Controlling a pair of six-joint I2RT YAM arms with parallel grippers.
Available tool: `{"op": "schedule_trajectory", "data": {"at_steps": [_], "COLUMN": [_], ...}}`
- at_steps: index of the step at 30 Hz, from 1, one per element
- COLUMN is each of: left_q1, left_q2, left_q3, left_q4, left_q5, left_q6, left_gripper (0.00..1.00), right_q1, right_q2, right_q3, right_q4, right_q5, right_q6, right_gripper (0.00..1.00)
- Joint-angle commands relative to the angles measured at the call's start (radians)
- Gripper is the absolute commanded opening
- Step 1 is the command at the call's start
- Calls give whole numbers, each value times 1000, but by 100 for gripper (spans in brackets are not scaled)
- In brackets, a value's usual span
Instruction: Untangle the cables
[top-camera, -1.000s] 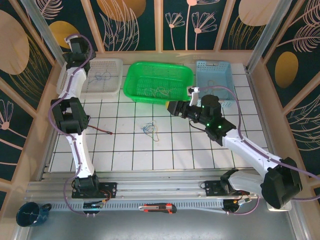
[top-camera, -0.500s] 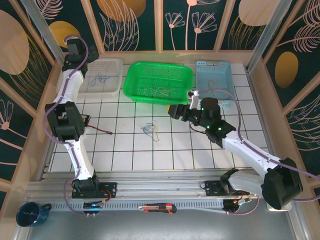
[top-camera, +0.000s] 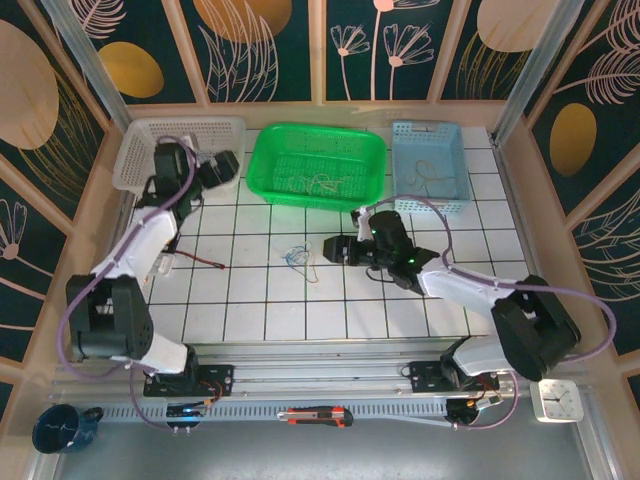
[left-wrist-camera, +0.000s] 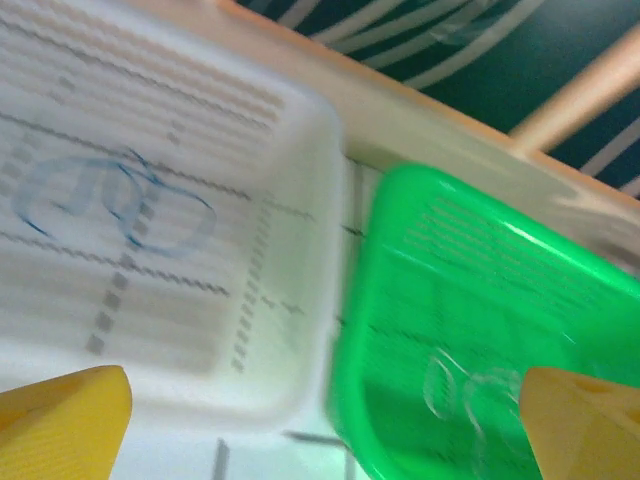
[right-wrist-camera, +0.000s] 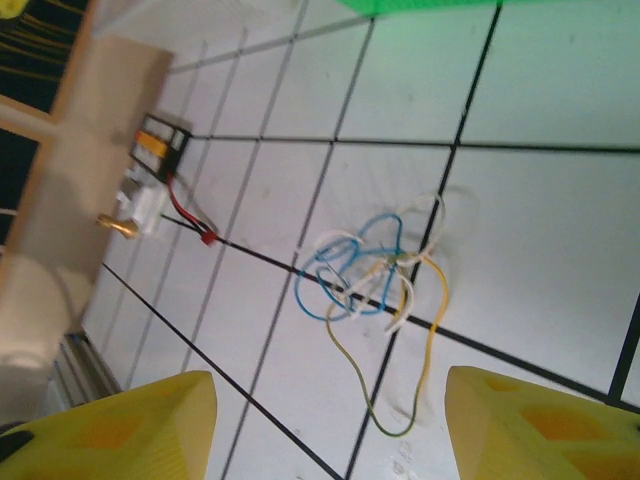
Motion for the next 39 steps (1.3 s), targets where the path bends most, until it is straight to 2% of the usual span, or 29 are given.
{"op": "schedule_trajectory", "data": {"at_steps": [1, 6, 11, 18, 27, 39], "left_q1": [-49, -144, -199, -213, -213, -213], "left_q2": [-114, -278, -350, -341, -302, -315], "left_q3": [-164, -401, -519, -547, -542, -553], "left_q4": [116, 213, 247, 275, 312, 320], "left_q5": [93, 74, 59, 58, 42, 37], "left_q6": [-128, -248, -305, -317, -330, -338], "left_gripper": [99, 99, 99, 99, 99, 99], "right_q1": [34, 71, 134, 230, 296, 309], "right_q2": [47, 93, 145, 254, 376, 446], "right_q3": [-3, -10, 56, 209, 336, 357], "right_q4": [-3, -3, -59, -213, -311, -326], "right_q5": [68, 120, 155, 253, 329, 402], "right_q6": [-21, -32, -123, -246, -319, -330], "right_gripper": [61, 60, 60, 59, 51, 41]}}
